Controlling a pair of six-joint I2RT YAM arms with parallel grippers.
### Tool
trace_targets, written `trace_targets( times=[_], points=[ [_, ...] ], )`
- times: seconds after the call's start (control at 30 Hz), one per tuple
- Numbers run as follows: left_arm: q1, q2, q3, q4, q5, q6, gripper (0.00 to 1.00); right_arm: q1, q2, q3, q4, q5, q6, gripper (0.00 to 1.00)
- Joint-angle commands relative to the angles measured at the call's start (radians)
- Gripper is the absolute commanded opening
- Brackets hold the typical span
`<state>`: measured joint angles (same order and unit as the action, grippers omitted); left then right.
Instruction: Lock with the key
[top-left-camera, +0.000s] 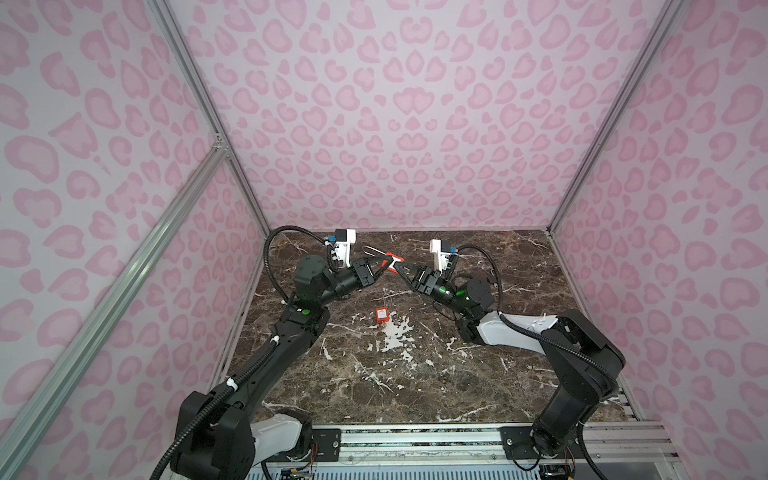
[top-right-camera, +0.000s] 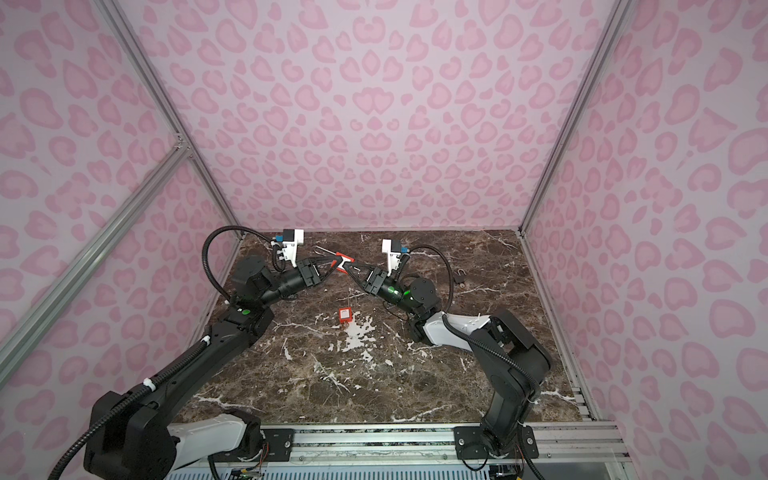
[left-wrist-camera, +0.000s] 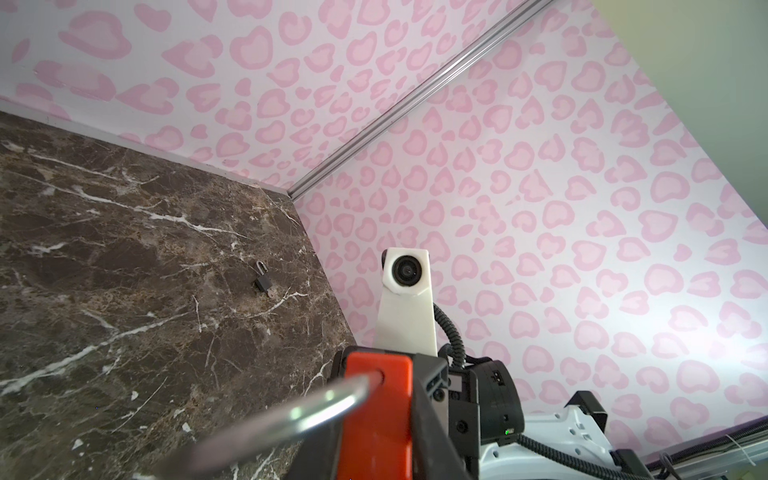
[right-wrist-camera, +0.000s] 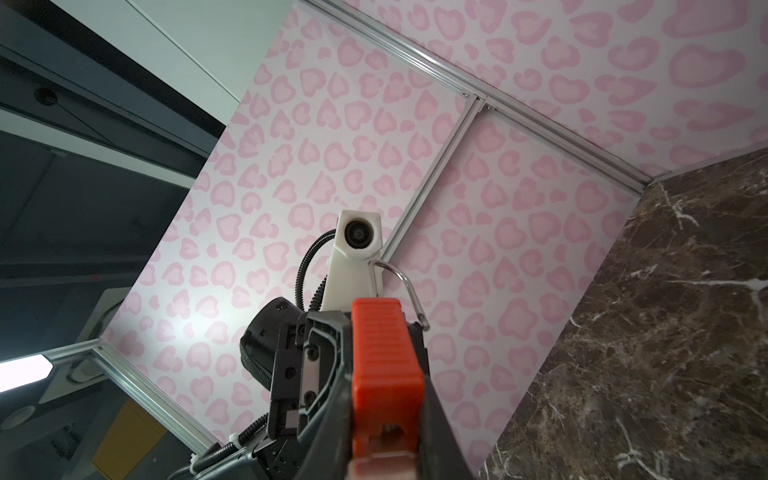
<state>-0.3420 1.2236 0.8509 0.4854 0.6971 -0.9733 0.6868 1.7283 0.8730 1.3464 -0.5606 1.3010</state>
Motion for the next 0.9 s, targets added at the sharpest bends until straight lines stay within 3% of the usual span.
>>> trace_targets(
  times=[0.0,0.03,0.1,0.33,0.47,0.7,0.87],
  points=[
    [0.001,-0.001,0.013,0.001,0.002,-0.029,0.04,0.0,0.004,-0.004,0.051,-0.004,-0.05,0.12],
    [0.001,-0.002,0.013,-0.009,0.002,-0.029,0.04,-0.004,0.0,-0.01,0.054,0.004,-0.051,0.11],
    [0.003,-0.007,0.008,-0.025,-0.021,0.056,0.92,-0.011,-0.01,-0.019,0.063,0.016,-0.048,0.1],
    [0.01,-0.033,0.027,-0.083,-0.035,0.096,0.96,-0.042,-0.021,-0.03,0.141,0.017,0.011,0.08],
    [0.024,-0.054,0.04,-0.137,-0.038,0.131,0.96,-0.07,-0.044,-0.041,0.106,-0.027,-0.021,0.08],
    [0.054,-0.102,0.066,-0.18,0.003,0.164,0.94,-0.159,-0.19,-0.079,-0.146,-0.126,-0.2,0.09],
    [0.056,-0.113,0.088,-0.194,0.085,0.266,0.92,-0.178,-0.313,-0.008,-0.582,-0.242,-0.535,0.1]
  ],
)
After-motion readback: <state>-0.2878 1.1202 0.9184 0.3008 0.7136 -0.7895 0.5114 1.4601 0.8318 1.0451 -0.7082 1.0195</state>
